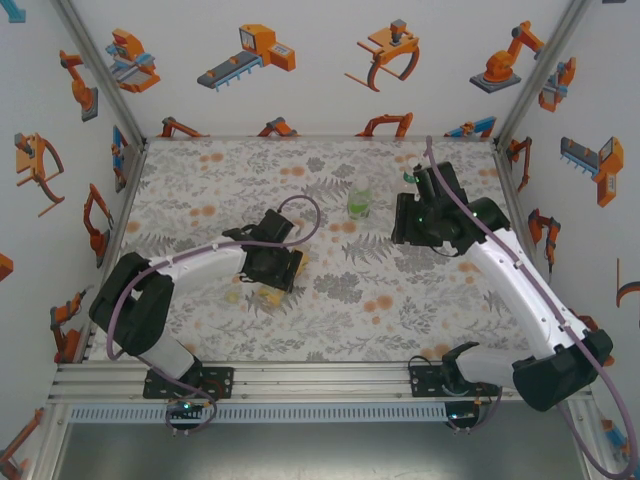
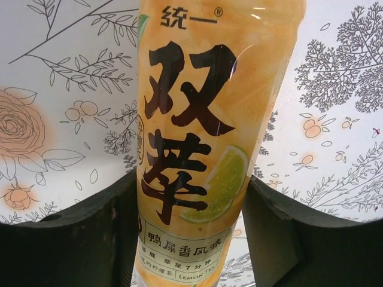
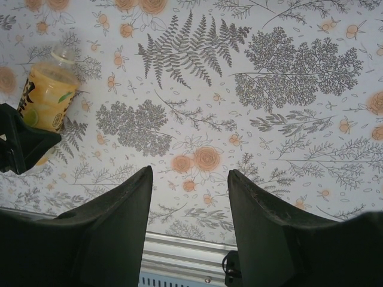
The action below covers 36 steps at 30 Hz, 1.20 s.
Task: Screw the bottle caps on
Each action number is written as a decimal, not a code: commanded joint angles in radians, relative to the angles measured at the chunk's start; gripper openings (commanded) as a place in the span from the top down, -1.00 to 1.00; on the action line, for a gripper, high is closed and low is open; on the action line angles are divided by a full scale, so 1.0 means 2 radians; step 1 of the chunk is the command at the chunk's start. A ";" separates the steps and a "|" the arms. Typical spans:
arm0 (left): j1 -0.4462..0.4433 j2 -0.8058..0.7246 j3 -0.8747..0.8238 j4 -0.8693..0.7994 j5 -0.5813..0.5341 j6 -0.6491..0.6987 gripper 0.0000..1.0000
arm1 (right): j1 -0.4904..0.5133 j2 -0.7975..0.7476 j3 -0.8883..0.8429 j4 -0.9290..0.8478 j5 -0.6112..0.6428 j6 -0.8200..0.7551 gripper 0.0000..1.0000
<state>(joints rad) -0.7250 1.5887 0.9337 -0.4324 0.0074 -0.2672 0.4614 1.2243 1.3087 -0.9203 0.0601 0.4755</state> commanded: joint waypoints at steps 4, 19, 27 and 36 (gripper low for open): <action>-0.002 -0.024 0.017 -0.035 -0.015 0.002 0.33 | -0.001 -0.017 -0.001 0.008 -0.010 0.005 0.03; 0.000 -0.252 0.026 -0.059 -0.030 0.008 0.49 | 0.062 0.009 -0.004 0.038 -0.021 0.038 0.12; 0.000 -0.376 0.022 -0.061 -0.013 0.011 0.67 | 0.145 0.083 0.023 0.079 0.002 0.061 0.13; 0.001 -0.471 0.037 -0.062 0.045 0.025 0.83 | 0.225 0.214 0.078 0.133 0.002 0.092 0.14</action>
<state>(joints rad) -0.7258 0.6949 0.9703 -0.5545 0.0406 -0.2451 0.8780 1.5990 1.4067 -0.7120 0.0460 0.6189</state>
